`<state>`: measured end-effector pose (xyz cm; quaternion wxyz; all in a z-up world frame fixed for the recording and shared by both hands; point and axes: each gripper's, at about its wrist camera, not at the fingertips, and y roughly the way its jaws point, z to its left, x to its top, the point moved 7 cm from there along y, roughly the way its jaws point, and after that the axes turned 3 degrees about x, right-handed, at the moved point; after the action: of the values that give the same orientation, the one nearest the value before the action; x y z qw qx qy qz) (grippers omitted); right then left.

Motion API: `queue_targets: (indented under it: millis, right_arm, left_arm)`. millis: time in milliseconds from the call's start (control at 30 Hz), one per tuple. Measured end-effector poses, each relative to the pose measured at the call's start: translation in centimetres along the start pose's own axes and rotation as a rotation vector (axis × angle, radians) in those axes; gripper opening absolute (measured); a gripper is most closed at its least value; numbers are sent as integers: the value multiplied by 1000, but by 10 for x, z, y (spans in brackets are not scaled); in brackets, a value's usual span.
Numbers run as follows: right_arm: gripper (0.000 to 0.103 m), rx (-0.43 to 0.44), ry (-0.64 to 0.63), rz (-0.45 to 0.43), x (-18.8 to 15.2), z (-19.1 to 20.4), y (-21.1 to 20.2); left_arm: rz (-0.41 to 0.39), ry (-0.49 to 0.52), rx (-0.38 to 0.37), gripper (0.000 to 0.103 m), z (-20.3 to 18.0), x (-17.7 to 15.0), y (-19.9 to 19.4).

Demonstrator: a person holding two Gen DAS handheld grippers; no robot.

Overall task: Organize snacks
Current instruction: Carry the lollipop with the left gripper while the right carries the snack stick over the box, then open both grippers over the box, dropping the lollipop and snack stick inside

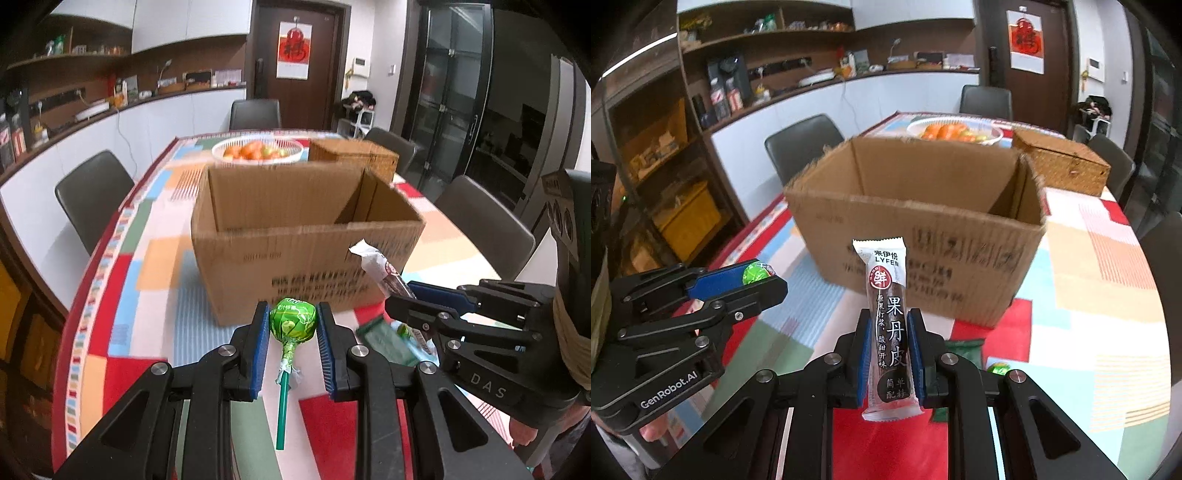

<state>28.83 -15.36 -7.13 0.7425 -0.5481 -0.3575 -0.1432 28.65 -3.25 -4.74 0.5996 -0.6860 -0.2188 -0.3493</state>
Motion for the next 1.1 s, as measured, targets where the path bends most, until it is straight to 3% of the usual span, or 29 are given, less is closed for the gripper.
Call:
queue_targets:
  millis: [233, 567, 1100]
  right_arm:
    - [20, -9, 16, -85, 28, -2, -22]
    - [20, -31, 29, -168, 64, -14, -45]
    - [20, -71, 10, -122, 111, -44, -9]
  left_arm:
    - [-76, 30, 3, 25, -6, 34, -16]
    - [-112, 59, 5, 26, -14, 73, -14]
    - [-82, 58, 9, 25, -1, 124, 42]
